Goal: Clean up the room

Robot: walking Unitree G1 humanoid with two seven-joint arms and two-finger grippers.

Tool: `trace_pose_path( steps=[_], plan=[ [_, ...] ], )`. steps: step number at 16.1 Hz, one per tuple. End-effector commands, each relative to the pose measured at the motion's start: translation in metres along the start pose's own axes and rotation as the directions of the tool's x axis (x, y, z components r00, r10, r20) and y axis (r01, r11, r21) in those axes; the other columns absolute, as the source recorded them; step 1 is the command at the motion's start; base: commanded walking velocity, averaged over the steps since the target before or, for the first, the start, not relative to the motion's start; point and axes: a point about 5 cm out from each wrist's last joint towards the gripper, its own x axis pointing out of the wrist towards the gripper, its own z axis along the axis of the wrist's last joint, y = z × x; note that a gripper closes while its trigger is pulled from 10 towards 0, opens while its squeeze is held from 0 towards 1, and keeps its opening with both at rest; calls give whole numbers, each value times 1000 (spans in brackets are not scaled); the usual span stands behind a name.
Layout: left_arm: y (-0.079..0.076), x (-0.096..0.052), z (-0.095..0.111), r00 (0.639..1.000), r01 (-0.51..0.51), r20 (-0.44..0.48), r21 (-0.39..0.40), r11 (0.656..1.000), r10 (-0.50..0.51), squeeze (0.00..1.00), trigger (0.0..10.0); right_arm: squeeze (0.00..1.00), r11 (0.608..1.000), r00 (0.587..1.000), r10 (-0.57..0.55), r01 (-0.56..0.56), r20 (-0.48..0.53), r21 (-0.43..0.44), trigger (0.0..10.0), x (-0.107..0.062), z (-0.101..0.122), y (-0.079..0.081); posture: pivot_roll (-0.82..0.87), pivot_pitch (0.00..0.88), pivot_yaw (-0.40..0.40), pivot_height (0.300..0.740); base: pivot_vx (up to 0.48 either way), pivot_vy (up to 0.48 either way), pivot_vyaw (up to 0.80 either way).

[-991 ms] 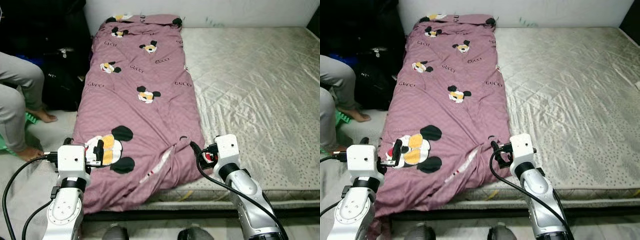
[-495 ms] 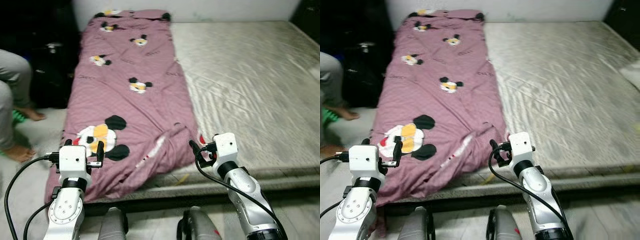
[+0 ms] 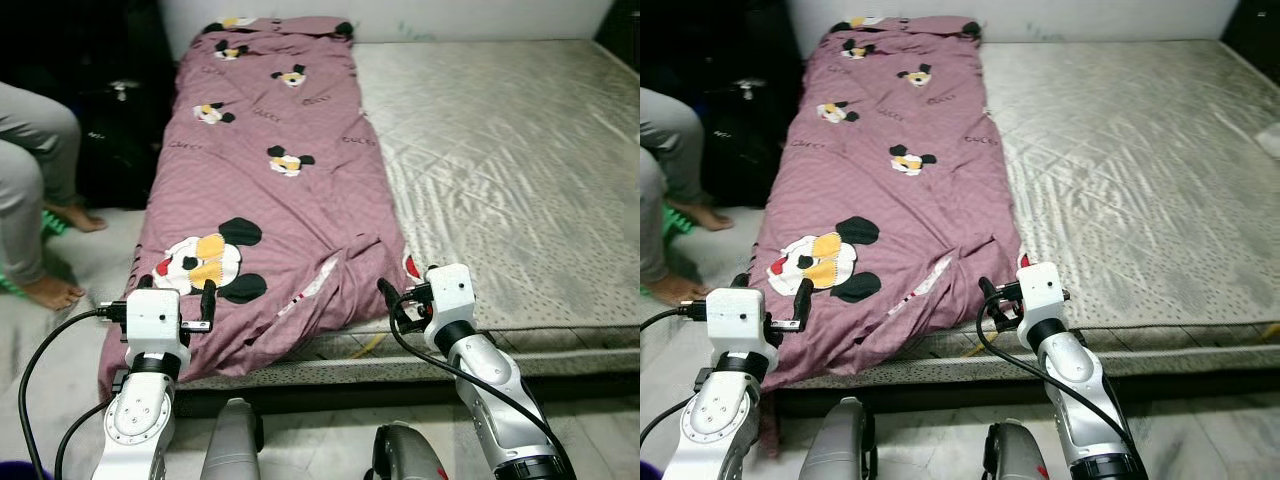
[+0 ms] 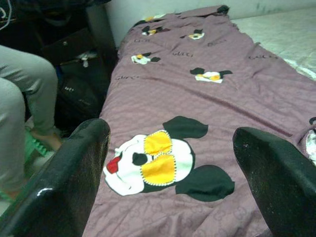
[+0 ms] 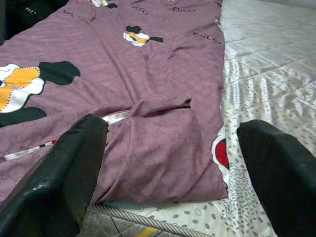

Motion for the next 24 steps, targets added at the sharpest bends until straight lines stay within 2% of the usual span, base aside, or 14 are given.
trace_pose_path(
  steps=[1, 17, 22, 24],
  plan=[
    [3, 0, 0, 1000, 2, 4, 7, 1000, -2, 0, 10000, 0, 1000, 1000, 8, -8, -10, -3, 10000, 1, -3, 1, 0, 152, 9, 653, 266, 0, 0],
    [0, 1, 0, 1000, 19, 1, 8, 1000, -19, 0, 10000, 0, 1000, 1000, 18, -18, -11, -9, 10000, 2, -4, 2, -1, 159, 7, 653, 315, 0, 0],
    [0, 1, -1, 1000, 13, -4, 1, 1000, -13, 0, 10000, 0, 1000, 1000, 26, -26, -12, -15, 10000, 3, -5, 2, 2, 153, 4, 653, 0, 0, 0],
    [-1, 1, -2, 1000, 12, -6, 0, 1000, -12, 0, 10000, 0, 999, 999, 31, -31, -11, -16, 10000, 3, -5, 2, 2, 150, 4, 638, 0, 0, 0]
  ],
)
